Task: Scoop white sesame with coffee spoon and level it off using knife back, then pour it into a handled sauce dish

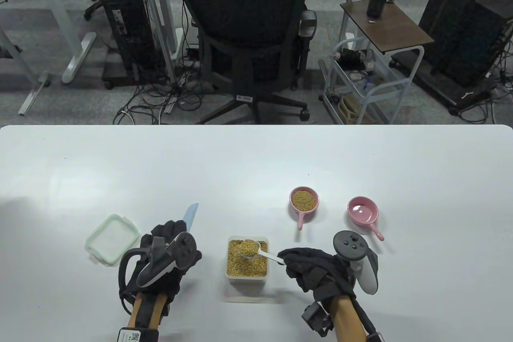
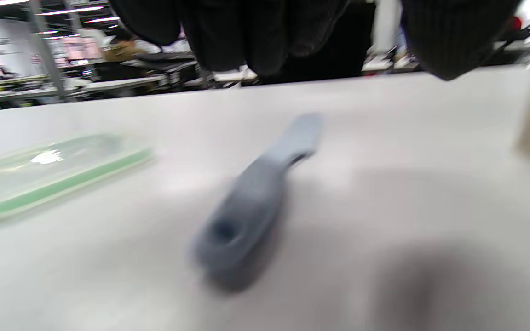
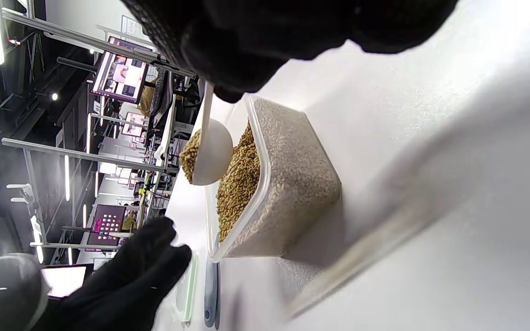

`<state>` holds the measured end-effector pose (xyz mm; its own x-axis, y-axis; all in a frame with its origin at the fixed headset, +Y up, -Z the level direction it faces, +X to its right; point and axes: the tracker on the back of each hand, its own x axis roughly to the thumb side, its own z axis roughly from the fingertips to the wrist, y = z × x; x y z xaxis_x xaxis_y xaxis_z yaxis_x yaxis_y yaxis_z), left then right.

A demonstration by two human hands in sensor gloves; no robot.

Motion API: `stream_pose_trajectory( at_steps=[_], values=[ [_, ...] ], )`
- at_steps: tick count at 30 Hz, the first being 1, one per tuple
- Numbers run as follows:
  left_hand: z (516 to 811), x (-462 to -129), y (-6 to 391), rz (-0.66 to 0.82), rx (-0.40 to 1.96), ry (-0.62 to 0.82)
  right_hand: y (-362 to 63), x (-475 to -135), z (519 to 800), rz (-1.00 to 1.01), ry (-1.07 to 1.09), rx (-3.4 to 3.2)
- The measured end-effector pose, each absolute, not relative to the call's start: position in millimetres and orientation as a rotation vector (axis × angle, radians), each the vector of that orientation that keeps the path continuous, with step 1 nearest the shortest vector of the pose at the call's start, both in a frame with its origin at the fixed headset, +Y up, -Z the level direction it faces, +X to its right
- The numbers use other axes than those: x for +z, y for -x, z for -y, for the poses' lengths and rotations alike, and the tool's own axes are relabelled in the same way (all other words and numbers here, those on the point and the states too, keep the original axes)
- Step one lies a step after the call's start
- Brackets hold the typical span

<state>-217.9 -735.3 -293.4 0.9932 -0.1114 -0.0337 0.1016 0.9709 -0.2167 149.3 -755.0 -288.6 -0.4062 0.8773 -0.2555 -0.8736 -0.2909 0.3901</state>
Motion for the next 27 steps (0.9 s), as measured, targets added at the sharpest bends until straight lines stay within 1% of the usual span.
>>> stream_pose_trajectory(
  at_steps=[1,4,8,12,15,20,22,24,26,27],
  values=[
    [743,-293,223,-0.106,-0.124,0.242,-149,-289,755,-0.570,-0.010,1.908],
    [757,-296,232,-0.188,-0.155,0.306,-149,-289,755,-0.573,-0.013,1.912],
    [763,-301,238,-0.232,-0.168,0.283,-149,-288,755,-0.574,-0.009,1.915],
    [766,-307,238,-0.226,-0.143,0.267,-149,-288,755,-0.572,-0.005,1.913],
    [767,-310,239,-0.224,-0.121,0.288,-149,-288,755,-0.568,-0.002,1.910],
    [768,-310,241,-0.175,-0.065,0.301,-150,-288,755,-0.566,0.005,1.904],
    [770,-310,239,-0.164,-0.079,0.288,-150,-288,755,-0.566,0.003,1.903],
    [769,-309,234,-0.145,-0.144,0.268,-150,-288,754,-0.566,-0.001,1.908],
    [769,-307,232,-0.134,-0.146,0.191,-150,-288,754,-0.563,-0.003,1.914],
    [767,-307,231,-0.138,-0.129,0.176,-150,-288,754,-0.562,-0.004,1.916]
  ],
)
